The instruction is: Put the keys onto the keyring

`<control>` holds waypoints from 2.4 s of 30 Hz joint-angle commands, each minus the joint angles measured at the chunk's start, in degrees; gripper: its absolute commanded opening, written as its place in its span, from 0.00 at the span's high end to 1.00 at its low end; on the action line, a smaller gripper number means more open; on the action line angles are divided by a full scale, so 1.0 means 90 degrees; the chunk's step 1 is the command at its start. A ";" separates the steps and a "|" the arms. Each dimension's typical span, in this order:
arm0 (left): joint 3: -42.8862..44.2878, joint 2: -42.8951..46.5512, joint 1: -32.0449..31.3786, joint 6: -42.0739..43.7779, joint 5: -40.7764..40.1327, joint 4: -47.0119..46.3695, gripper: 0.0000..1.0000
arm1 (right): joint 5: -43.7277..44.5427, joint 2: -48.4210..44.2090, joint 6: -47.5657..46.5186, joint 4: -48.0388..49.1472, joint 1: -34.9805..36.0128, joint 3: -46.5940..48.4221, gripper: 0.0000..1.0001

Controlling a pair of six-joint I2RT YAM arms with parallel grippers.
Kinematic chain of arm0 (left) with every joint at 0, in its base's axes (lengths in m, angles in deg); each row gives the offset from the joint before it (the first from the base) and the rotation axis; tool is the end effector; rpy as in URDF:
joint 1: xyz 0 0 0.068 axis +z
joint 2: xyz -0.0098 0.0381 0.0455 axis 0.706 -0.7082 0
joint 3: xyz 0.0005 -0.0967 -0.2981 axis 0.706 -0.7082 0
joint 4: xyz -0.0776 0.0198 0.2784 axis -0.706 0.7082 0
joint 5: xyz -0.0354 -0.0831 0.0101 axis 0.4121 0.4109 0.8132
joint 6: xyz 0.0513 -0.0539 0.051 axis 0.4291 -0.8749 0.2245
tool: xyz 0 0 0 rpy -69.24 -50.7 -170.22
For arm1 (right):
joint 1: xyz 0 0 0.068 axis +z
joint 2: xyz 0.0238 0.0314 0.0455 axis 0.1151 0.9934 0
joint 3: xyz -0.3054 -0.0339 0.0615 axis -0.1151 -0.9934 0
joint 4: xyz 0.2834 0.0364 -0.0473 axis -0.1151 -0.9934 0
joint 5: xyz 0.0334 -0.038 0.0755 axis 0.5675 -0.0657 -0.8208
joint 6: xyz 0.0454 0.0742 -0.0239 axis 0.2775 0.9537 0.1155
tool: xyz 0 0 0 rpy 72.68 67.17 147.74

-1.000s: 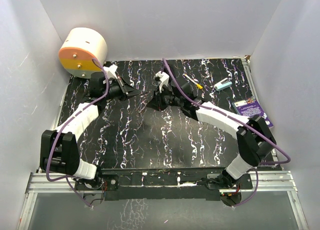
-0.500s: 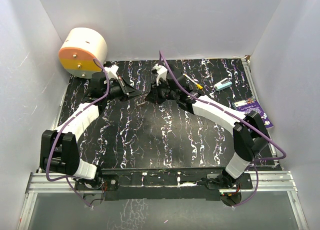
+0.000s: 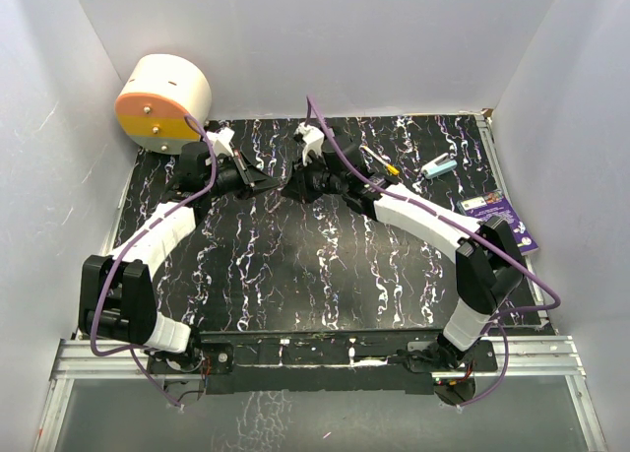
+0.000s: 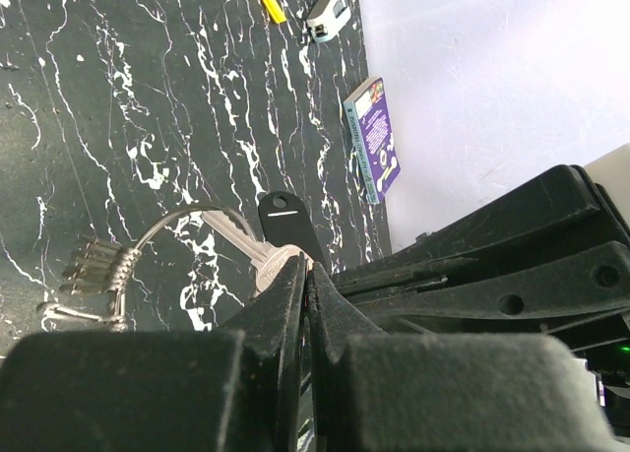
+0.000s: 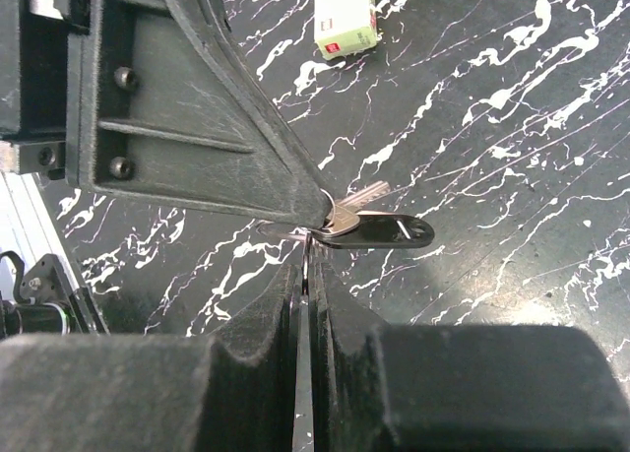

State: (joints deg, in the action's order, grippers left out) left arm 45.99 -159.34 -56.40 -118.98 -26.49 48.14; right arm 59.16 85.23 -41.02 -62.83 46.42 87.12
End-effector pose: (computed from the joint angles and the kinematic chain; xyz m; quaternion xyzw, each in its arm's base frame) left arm 0.3611 -0.1272 0.3041 -0.0401 0.7807 -0.5202 0.3440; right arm 0.3441 0.3212 0.3129 -0.2647 0.7986 0.3662 0.3977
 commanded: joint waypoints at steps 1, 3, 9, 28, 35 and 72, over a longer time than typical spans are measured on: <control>0.0073 0.0175 -0.0049 0.0147 -0.0063 0.0002 1.00 | 0.0062 -0.0045 0.0035 0.0406 0.0100 0.0495 0.92; 0.0058 0.0175 -0.0050 0.0143 -0.0073 -0.0012 1.00 | 0.0124 -0.0047 0.0016 0.0407 0.0134 0.0508 0.92; 0.0050 0.0185 -0.0049 0.0140 -0.0074 0.0000 1.00 | 0.0342 -0.0073 0.0014 0.0399 0.0176 0.0504 0.92; 0.0115 0.0110 -0.0106 0.0036 0.0016 0.0022 1.00 | 0.0839 0.0037 0.0264 0.0507 0.0172 0.0612 0.92; 0.0079 0.0068 -0.0122 -0.0096 0.0054 -0.0056 1.00 | 0.0793 0.0200 0.0332 0.0630 0.0220 0.0691 0.92; -0.0447 0.0066 0.0061 -0.1138 0.0087 -0.0495 1.00 | 0.0859 0.0400 0.0342 0.0959 0.0335 0.0409 0.92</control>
State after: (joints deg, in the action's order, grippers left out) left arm 42.41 -160.98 -55.08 -127.11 -32.04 45.91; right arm 66.11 92.58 -36.72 -57.89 48.93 90.16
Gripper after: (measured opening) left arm 0.007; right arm 0.098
